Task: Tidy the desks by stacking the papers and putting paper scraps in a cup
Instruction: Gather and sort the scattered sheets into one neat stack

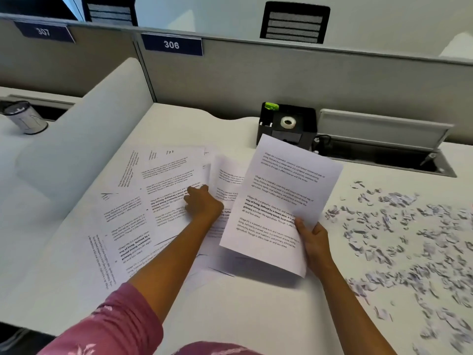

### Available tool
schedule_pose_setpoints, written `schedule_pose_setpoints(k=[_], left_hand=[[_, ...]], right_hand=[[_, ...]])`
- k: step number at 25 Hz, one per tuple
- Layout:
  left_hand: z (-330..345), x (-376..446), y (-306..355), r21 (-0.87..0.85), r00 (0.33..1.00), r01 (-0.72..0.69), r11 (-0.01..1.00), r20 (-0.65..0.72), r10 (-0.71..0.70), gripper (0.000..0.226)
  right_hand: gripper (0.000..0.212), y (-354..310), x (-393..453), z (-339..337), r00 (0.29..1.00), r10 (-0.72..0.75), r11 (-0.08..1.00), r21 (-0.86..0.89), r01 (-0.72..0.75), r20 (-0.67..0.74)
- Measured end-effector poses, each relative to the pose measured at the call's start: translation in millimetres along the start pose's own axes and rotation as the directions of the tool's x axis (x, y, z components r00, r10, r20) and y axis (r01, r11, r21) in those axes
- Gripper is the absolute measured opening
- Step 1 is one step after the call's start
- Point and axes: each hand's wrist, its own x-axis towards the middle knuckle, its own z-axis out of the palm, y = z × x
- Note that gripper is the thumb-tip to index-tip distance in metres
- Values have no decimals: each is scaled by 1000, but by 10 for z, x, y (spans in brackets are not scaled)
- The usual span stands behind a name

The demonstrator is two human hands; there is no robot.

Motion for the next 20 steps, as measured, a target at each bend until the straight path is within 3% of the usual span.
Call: schedule_pose_setpoints(k=[4,8,12,17,18,20], left_hand=[[-20,17,45,-7,998,41,999,44,-41,54],[-90,48,75,69,993,78,995,82,-83,60],[-136,77,52,-97,988,101,990,127,-88,66],[-219,-30,0,-234,999,-10,972,39,20,38],[-240,-53,0,-255,1000,-11,967,14,15,45],[-327,-79,21,-280,999,31,959,-29,-41,80]], right_hand=[[48,27,-59,33,1000,11,1000,3,-11,-18],[32,66,-64,25,999,5,1000,5,-4,-40],[29,87,-83,20,999,-20,999,-33,19,-38],[29,66,-81,21,998,-18,1000,-7,17,-64],[27,60,-85,23,998,-19,1000,-3,19,-59],[26,56,-93,22,998,-21,1000,4,22,-57]])
